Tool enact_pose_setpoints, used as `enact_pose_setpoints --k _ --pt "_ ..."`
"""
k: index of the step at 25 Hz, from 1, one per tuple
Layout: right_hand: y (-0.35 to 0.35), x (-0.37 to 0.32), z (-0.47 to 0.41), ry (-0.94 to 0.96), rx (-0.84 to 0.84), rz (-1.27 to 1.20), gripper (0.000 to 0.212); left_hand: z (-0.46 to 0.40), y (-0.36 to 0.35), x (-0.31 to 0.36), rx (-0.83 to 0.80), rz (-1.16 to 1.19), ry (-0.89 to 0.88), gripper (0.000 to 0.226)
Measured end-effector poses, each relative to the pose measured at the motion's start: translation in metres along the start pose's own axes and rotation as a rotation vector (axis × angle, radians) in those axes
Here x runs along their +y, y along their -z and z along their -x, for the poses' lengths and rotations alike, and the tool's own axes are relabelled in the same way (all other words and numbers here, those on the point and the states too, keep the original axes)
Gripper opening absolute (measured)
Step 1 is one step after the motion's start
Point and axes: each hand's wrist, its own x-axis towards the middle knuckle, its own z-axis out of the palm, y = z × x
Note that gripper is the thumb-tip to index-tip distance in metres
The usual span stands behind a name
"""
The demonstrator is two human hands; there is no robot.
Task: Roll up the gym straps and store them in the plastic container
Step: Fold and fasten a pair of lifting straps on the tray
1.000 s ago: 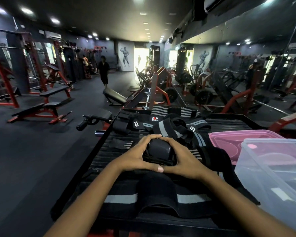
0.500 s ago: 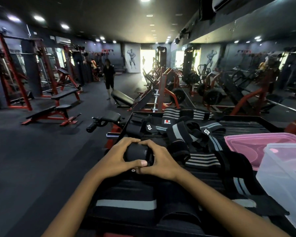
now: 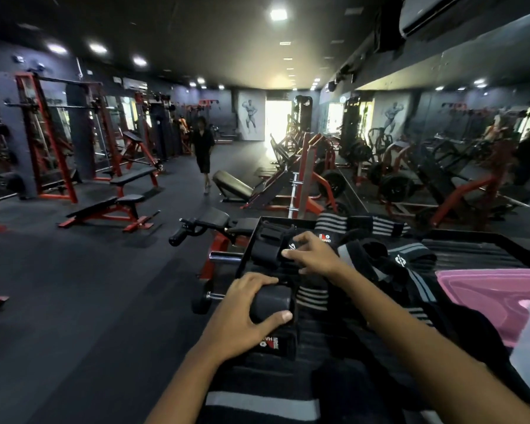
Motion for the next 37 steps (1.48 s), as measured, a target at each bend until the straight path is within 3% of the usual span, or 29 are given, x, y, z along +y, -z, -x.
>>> enact_pose_setpoints --k 4,8,11,14,18,24,30,33,37 --pt "-0.044 -0.004 -0.05 -0.076 0.07 0.029 0.086 0.002 0.0 -0.004 -0.004 0.01 0.002 0.052" --pt "-0.053 -0.001 -0.07 -0.184 0.101 0.222 0.093 0.002 -0.001 -0.003 0.0 0.008 -0.01 0.05" --pt "-0.044 -0.005 -0.073 -0.212 0.035 0.066 0.075 0.001 0.0 -0.002 -0.01 0.001 -0.005 0.047" --pt "-0.045 -0.004 -0.063 -0.105 0.163 0.093 0.06 0.002 0.001 0.0 -0.017 -0.004 -0.005 0.047" --pt "-0.02 0.002 -0.038 0.107 0.202 0.226 0.055 0.004 0.001 0.001 -0.01 0.018 -0.002 0.048" --pt "0.059 0.0 0.013 0.284 0.258 -0.074 0.049 0.004 0.001 0.005 0.043 -0.073 -0.044 0.053" --pt "0.125 0.013 0.085 0.343 0.098 0.083 0.042 -0.04 -0.021 0.048 0.198 0.114 -0.093 0.037" --pt "0.134 0.031 0.106 0.368 0.075 0.14 0.044 -0.068 -0.04 0.084 0.151 0.363 0.117 0.035" --pt "0.141 0.055 0.123 0.379 0.038 0.078 0.043 -0.102 -0.077 0.106 -0.076 0.563 0.513 0.073"
